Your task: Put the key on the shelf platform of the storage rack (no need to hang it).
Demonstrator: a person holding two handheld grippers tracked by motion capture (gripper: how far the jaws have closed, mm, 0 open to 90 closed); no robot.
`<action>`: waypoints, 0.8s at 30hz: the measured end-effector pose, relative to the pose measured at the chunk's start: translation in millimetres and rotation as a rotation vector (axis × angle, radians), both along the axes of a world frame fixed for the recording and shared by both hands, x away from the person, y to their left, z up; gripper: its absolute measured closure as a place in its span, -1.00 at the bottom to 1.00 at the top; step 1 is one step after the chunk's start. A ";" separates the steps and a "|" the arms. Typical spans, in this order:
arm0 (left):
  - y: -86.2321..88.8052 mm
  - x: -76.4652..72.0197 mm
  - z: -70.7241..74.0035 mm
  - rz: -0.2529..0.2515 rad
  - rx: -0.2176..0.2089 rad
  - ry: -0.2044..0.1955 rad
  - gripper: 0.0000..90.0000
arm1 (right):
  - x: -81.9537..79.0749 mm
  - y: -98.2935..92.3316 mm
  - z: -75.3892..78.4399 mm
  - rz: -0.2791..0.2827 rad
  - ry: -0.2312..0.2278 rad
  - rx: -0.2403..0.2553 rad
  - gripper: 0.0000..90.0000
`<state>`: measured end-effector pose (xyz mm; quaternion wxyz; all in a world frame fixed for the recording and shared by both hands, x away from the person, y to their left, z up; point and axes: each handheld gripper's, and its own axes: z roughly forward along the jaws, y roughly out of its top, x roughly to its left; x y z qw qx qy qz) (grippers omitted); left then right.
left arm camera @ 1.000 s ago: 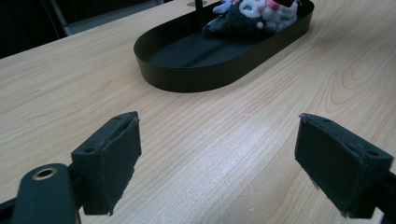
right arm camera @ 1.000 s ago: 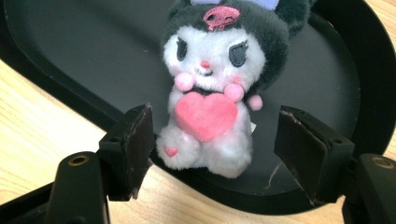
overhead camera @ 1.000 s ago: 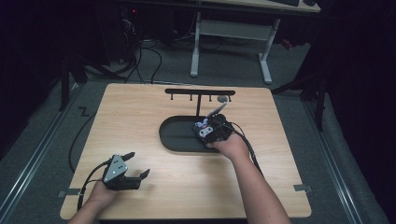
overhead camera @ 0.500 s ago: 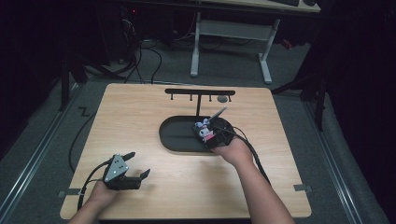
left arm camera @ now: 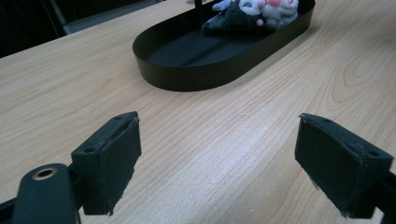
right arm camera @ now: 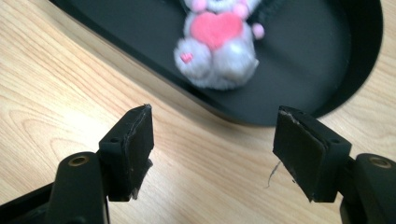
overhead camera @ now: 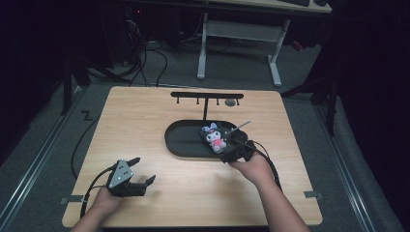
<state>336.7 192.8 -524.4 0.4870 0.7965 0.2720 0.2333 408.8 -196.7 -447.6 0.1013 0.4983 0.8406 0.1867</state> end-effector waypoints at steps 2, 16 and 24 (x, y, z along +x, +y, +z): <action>0.0 0.0 0.0 0.001 0.000 0.000 -0.66 | -2.9 -2.1 -0.6 0.000 0.004 0.008 -0.34; -0.5 0.1 -0.2 0.003 0.003 -0.001 -0.66 | -51.6 -21.6 -28.5 -0.020 -0.106 0.071 -0.34; -0.9 0.4 -0.3 0.004 0.003 0.000 -0.66 | -82.4 -20.1 -56.3 -0.011 -0.202 0.078 -0.36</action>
